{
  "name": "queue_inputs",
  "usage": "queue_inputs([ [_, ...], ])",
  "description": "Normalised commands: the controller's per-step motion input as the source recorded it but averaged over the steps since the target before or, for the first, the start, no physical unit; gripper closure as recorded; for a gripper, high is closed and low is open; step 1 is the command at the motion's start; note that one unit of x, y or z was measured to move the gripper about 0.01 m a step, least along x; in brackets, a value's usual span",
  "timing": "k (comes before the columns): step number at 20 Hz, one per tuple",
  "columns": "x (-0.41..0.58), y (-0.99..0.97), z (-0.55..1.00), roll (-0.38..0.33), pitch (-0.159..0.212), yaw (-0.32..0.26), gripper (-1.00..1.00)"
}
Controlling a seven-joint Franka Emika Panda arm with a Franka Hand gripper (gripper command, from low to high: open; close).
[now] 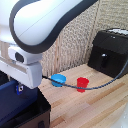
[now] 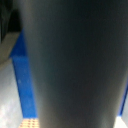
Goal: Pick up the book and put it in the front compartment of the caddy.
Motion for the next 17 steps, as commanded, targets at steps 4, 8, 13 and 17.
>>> queue_inputs([
  [4, 0.447, -0.03, 0.08, 0.021, 0.002, -0.164, 1.00],
  [8, 0.129, 0.15, 0.00, -0.006, 0.021, -0.012, -1.00],
  [13, 0.108, -0.01, 0.08, 0.001, 0.023, 0.000, -1.00],
  [17, 0.218, -0.23, 0.45, 0.006, 0.028, -0.051, -1.00],
])
